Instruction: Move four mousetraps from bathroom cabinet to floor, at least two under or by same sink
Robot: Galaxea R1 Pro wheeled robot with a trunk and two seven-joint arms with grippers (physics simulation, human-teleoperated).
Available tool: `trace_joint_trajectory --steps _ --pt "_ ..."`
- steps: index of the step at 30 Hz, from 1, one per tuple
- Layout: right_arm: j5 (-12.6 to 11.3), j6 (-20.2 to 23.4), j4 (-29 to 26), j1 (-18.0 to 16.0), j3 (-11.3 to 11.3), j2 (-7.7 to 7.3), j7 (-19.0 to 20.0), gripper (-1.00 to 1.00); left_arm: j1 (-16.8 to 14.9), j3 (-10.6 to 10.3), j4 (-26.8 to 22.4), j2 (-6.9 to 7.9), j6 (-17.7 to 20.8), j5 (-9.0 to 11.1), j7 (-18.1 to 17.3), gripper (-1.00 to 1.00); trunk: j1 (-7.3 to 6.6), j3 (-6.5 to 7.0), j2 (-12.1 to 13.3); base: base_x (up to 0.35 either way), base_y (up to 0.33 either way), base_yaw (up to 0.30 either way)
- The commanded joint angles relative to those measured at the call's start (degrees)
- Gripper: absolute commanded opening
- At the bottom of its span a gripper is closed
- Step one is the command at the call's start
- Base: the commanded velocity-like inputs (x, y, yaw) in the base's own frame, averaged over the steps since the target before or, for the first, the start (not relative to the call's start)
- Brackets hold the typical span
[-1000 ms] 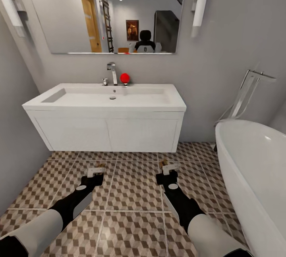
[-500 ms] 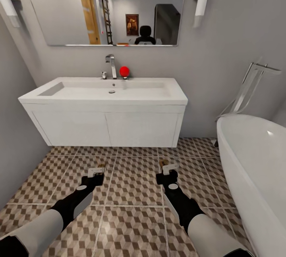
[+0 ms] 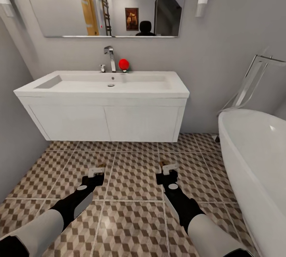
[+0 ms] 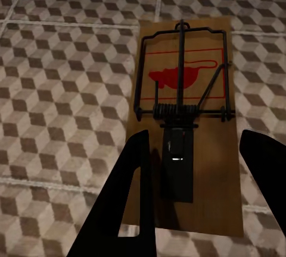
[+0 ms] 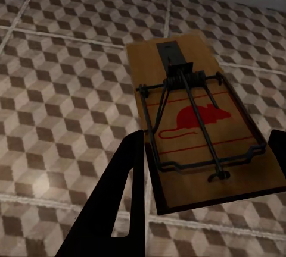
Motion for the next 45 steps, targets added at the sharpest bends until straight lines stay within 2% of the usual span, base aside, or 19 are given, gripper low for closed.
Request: trace_joint_trajectory --steps 1,45 --pt "0.03 0.38 -0.07 -0.03 0.23 0.00 -0.45 -1.00 -0.05 -0.49 -0.08 0.07 -0.22 0.54 0.40 -1.00 0.22 -0.33 -0.44 0.000 0.000 0.000" --pt "0.03 0.30 -0.07 -0.03 0.30 0.00 -0.45 -1.00 -0.05 -0.57 0.00 -0.37 -0.23 0.54 0.38 -1.00 9.88 -12.27 -18.09 0.000 0.000 0.000"
